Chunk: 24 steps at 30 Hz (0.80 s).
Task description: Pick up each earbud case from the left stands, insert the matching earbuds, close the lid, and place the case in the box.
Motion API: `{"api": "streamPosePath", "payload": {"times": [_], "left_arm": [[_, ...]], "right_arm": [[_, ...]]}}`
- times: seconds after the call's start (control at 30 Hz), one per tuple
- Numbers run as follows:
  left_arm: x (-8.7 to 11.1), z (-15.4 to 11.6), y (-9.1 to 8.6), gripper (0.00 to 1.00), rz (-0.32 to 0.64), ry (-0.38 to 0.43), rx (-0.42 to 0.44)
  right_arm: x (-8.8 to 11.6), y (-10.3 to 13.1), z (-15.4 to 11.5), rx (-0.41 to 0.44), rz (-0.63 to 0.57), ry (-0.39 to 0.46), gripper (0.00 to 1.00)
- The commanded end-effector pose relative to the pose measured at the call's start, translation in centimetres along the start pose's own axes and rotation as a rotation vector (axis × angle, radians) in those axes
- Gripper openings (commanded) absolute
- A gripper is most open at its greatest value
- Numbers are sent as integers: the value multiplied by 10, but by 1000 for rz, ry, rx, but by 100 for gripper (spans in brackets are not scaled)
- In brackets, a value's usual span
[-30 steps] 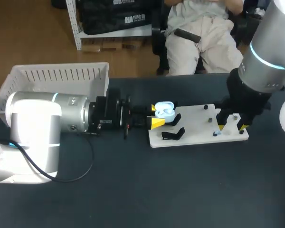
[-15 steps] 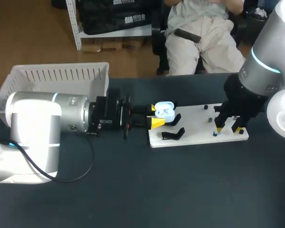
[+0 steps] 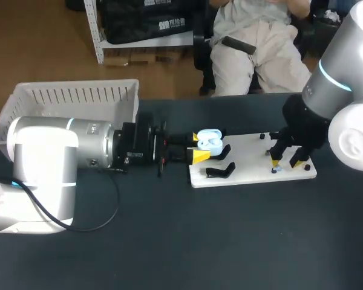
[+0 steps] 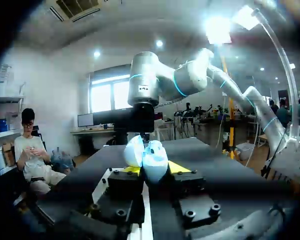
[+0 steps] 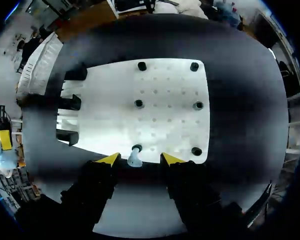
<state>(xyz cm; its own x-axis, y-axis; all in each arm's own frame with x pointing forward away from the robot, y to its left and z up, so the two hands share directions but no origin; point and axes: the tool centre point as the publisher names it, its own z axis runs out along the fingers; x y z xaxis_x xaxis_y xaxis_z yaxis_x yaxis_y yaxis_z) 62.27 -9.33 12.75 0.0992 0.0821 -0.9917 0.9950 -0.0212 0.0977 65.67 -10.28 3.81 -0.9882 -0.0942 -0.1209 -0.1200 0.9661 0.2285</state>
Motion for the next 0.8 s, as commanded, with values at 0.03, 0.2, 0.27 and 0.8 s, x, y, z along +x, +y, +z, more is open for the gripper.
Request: {"api": "streamPosePath", "payload": {"times": [0.03,0.2,0.27,0.8], "left_arm": [[1,1,-1,0,3,-2,-7],[1,1,-1,0,3,-2,-7],[1,1,-1,0,3,-2,-7],[1,1,-1,0,3,-2,-7]], "right_arm": [[-2,1,5,-4,7,8,48],[2,3,8,-7,15,10,46],[2,3,8,-10,19,8,45],[5,4,10,-27,57,-3,35]]}}
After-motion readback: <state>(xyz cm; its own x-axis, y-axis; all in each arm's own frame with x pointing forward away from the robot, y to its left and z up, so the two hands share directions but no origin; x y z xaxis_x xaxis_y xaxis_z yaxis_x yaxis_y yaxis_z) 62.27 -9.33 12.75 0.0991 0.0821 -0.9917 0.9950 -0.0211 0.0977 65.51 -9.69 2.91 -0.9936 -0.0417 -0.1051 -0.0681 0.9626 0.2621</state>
